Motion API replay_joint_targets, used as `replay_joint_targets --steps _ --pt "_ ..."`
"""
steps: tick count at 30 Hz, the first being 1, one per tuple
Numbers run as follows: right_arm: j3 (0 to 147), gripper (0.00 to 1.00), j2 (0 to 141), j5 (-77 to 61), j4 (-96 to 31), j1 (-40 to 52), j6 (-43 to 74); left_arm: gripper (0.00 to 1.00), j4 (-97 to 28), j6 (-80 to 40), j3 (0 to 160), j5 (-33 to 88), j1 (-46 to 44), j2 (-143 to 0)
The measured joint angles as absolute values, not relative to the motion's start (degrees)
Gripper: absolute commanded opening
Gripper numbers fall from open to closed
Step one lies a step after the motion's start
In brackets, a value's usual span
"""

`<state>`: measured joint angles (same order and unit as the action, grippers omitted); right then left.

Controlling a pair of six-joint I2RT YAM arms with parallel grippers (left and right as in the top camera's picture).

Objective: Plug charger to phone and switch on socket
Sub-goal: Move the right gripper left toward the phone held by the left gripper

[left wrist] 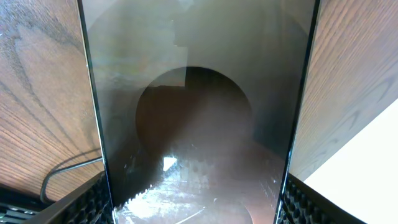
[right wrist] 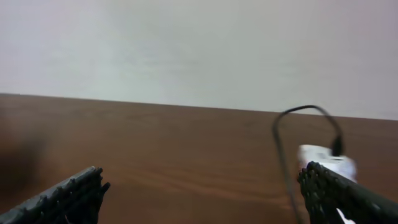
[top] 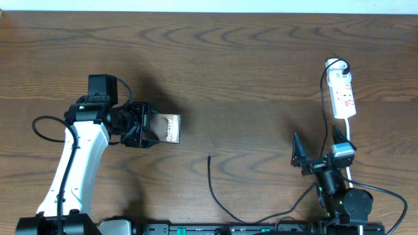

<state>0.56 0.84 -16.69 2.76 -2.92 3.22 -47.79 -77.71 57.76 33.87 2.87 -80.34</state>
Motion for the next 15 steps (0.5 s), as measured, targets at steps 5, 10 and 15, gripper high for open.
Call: replay_joint_targets --steps 5,10,15 --pt "5.7 0.99 6.4 -21.1 0.5 -2.9 4.3 0.08 -47.7 -77.7 57.8 33.7 2.9 -80.3" --pt "18.1 0.99 22.4 -27.5 -1.0 -2.9 5.5 0.07 -47.7 -77.7 57.8 33.7 2.9 -80.3" --pt "32.8 0.99 45.1 -42.8 -0.6 -3.2 8.1 0.07 -47.7 -77.7 57.8 33.5 2.9 -80.3"
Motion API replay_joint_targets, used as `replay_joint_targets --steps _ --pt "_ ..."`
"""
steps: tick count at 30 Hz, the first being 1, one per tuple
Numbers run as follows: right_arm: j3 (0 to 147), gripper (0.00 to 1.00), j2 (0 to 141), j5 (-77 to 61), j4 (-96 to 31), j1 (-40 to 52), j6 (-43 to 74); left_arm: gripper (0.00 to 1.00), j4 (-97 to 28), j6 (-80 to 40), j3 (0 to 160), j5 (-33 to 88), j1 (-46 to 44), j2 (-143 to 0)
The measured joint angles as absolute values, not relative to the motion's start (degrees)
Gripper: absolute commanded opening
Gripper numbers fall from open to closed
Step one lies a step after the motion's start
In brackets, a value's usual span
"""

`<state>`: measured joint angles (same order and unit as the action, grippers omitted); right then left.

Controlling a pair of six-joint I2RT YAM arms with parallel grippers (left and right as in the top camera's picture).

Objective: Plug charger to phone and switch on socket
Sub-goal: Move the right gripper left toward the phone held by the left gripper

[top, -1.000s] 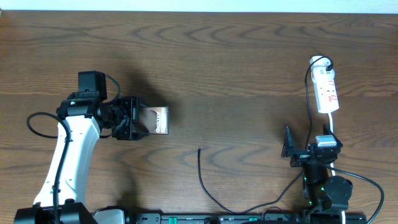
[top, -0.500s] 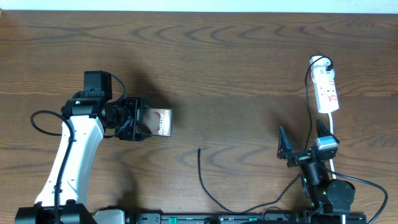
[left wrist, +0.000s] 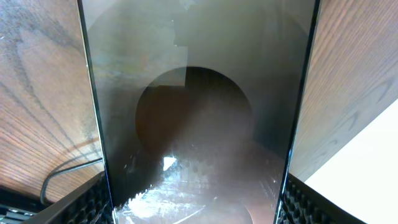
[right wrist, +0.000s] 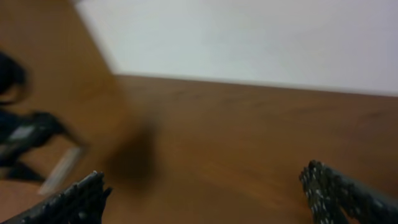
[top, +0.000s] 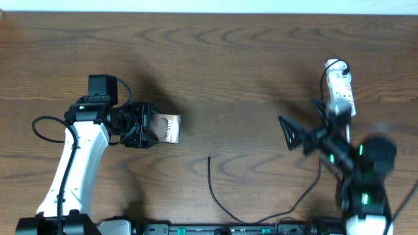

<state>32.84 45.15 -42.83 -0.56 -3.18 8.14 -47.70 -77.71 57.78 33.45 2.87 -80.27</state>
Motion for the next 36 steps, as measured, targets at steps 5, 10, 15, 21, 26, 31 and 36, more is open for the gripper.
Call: replay_joint_targets --steps 5,10,15,21,26,31,36 --pt "44.4 0.99 67.6 -63.3 -0.3 -2.3 10.7 0.07 -47.7 -77.7 57.8 33.4 2.9 -80.2" --pt "48.1 0.99 83.4 -73.4 1.9 1.7 20.2 0.08 -47.6 -77.7 57.8 33.2 2.9 -80.2" --pt "48.2 0.99 93.6 -75.9 13.4 6.3 31.8 0.08 -47.7 -77.7 57.8 31.8 2.9 -80.2" --pt "48.3 0.99 97.1 -74.7 21.7 14.3 38.8 0.07 -47.7 -77.9 57.8 29.6 2.9 -80.2" --pt "48.3 0.99 97.1 -67.0 22.0 21.9 42.8 0.07 -47.6 -78.8 57.8 28.0 1.6 -80.2" --pt "48.3 0.99 97.1 -60.7 22.0 26.9 44.4 0.08 -47.6 -82.2 57.8 26.3 -1.8 -80.2" --pt "48.3 0.99 97.1 -55.1 22.0 30.5 47.1 0.07 -46.6 -86.3 57.8 25.8 -5.0 -80.2"
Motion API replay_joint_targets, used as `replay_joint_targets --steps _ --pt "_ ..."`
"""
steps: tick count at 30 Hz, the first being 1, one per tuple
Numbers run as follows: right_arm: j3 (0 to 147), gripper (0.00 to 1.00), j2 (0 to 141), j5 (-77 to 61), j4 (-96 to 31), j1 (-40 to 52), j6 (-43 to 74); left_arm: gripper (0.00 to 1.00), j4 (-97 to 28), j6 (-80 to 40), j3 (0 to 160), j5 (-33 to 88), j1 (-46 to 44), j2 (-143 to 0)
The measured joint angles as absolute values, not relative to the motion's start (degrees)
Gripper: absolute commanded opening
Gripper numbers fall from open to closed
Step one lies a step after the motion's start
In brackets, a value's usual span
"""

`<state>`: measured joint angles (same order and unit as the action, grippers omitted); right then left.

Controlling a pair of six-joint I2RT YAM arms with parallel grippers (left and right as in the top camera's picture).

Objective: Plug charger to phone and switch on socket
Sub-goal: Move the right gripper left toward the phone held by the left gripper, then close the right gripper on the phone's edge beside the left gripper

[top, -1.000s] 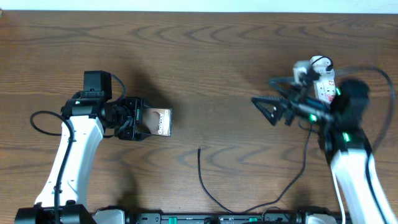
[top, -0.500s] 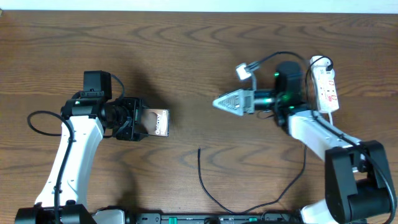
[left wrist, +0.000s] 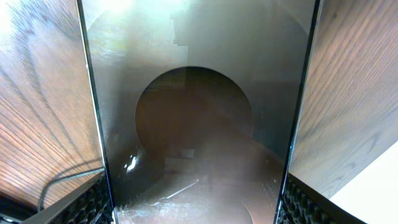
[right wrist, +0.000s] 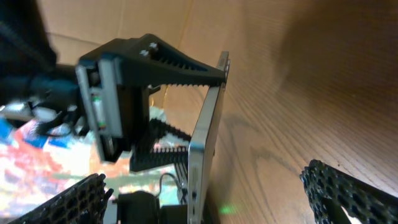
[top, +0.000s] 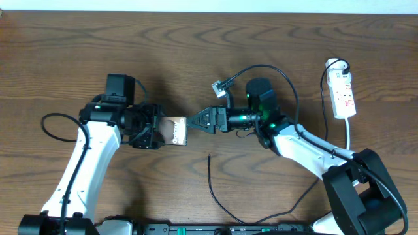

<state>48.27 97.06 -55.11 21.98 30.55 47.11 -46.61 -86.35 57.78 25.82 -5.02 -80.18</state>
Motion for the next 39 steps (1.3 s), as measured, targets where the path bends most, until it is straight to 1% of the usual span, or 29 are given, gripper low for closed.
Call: replay_joint_targets --steps 8,12,16,19,22,24,25,29,31,36,39 --pt "48.3 0.96 97.1 -47.7 22.0 34.6 52.4 0.07 -45.9 -92.0 57.8 25.3 -8.5 -80.2" --pt "48.3 0.84 97.1 -45.4 22.0 36.1 54.5 0.08 -45.9 -94.7 57.8 25.3 -10.0 -80.2" --pt "48.3 0.81 97.1 -43.8 22.0 37.5 55.2 0.08 -45.8 -96.7 57.8 25.1 -11.0 -80.2" --pt "48.3 0.75 97.1 -43.2 22.0 38.4 55.4 0.07 -45.8 -98.0 57.8 25.1 -11.7 -80.2" --pt "48.3 0.65 97.1 -42.5 22.0 39.0 55.9 0.07 -44.6 -99.3 57.8 25.1 -12.9 -80.2" --pt "48.3 0.61 97.1 -42.1 22.0 39.3 56.2 0.07 -43.7 -99.5 57.8 25.1 -13.5 -80.2" --pt "48.3 0.55 97.1 -41.9 21.9 39.4 56.2 0.08 -43.1 -99.7 57.8 25.1 -13.8 -80.2" --pt "48.3 0.43 97.1 -41.3 21.8 39.6 56.4 0.07 -42.7 -100.7 57.8 24.5 -14.8 -80.2" --pt "48.3 0.4 97.1 -41.1 21.6 39.6 56.3 0.07 -42.7 -100.7 57.8 24.5 -14.8 -80.2" --pt "48.3 0.4 97.1 -40.4 21.4 39.6 56.4 0.07 -42.6 -100.7 57.8 24.4 -14.8 -80.2" --pt "48.3 0.35 97.1 -40.3 21.3 39.6 56.4 0.07 -42.6 -100.7 57.8 24.4 -14.8 -80.2"
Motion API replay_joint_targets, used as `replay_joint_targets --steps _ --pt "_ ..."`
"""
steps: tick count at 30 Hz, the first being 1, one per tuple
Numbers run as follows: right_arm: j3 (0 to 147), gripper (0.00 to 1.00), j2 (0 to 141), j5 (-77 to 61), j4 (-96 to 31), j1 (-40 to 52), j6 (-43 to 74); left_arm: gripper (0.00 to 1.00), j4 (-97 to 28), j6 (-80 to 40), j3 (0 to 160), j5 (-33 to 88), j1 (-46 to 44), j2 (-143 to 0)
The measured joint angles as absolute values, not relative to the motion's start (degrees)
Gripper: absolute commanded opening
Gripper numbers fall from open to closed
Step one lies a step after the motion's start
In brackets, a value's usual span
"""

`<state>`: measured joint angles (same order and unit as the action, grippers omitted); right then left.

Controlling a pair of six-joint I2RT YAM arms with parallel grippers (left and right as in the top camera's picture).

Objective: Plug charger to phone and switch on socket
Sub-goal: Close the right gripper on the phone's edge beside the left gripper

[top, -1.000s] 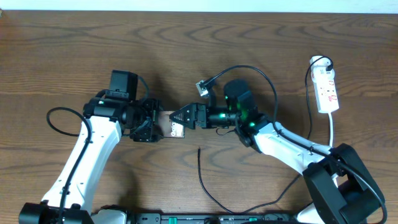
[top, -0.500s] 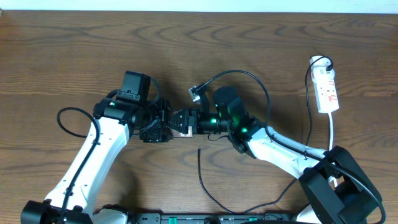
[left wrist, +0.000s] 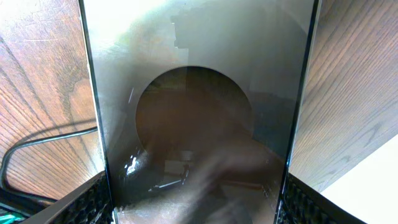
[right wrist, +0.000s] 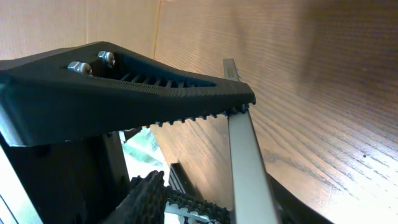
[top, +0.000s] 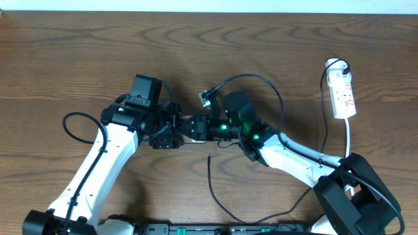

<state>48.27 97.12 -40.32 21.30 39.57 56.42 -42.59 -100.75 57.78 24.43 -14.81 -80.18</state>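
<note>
The phone (top: 186, 126) is held on edge above the table's middle, with my left gripper (top: 171, 130) shut on it. Its dark glass (left wrist: 196, 112) fills the left wrist view between my left gripper's (left wrist: 196, 200) ribbed fingers (left wrist: 93, 199). My right gripper (top: 195, 128) meets the phone from the right. In the right wrist view the phone's silver edge (right wrist: 244, 155) runs down between my right gripper's (right wrist: 217, 194) fingers (right wrist: 149, 194), which stand on either side without clearly clamping it. The charger cable's free end (top: 209, 158) lies on the table just below. The white socket strip (top: 343, 91) is at the far right.
The black charger cable (top: 225, 212) runs down to the table's front edge. The strip's white lead (top: 349, 140) trails toward the front right. The left gripper's black ribbed finger (right wrist: 137, 81) crosses the top of the right wrist view. A black cable (top: 261, 81) loops over my right arm.
My left arm has carried the phone a little to the right. My right gripper has moved left and its fingers are closer together, now on either side of the phone's end.
At first my left gripper held the phone at the left while my right arm was folded by the front right edge. Then the right arm was raised and turned leftward. Later its open gripper faced the phone's end, and now it straddles it.
</note>
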Motion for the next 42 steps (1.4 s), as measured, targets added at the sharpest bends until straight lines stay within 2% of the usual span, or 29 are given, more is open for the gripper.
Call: replay_joint_targets --steps 6,16,23,27,28,30,32,33,42 --pt "48.3 0.23 97.1 -39.3 20.8 39.6 56.4 0.07 -42.4 -100.8 57.8 24.4 -14.8 -80.1" --pt "48.2 0.13 97.1 -38.5 20.6 39.6 56.4 0.07 -42.3 -100.9 57.8 24.0 -14.8 -79.7" --pt "48.1 0.02 97.3 -37.8 20.4 39.6 54.8 0.07 -42.5 -101.0 57.8 24.0 -14.8 -79.7" --pt "48.1 0.01 97.5 -37.9 20.5 39.6 54.4 0.08 -42.6 -101.2 57.8 23.8 -14.8 -79.7" --pt "48.1 0.01 97.5 -37.9 20.5 39.6 54.4 0.14 -42.6 -101.2 57.8 23.8 -14.8 -79.7" --pt "48.1 0.01 97.5 -37.9 20.5 39.6 54.4 0.56 -42.6 -101.2 57.8 23.8 -14.8 -79.7" --pt "48.1 0.01 97.5 -37.9 20.5 39.6 54.4 0.74 -42.6 -101.2 57.8 23.8 -14.8 -79.7" --pt "48.1 0.01 97.5 -37.9 20.5 39.6 54.4 0.79 -42.6 -101.2 57.8 23.8 -14.8 -79.7" --pt "48.1 0.01 97.5 -39.3 20.8 38.2 55.1 0.8 -41.9 -101.8 57.8 24.2 -14.9 -79.7"
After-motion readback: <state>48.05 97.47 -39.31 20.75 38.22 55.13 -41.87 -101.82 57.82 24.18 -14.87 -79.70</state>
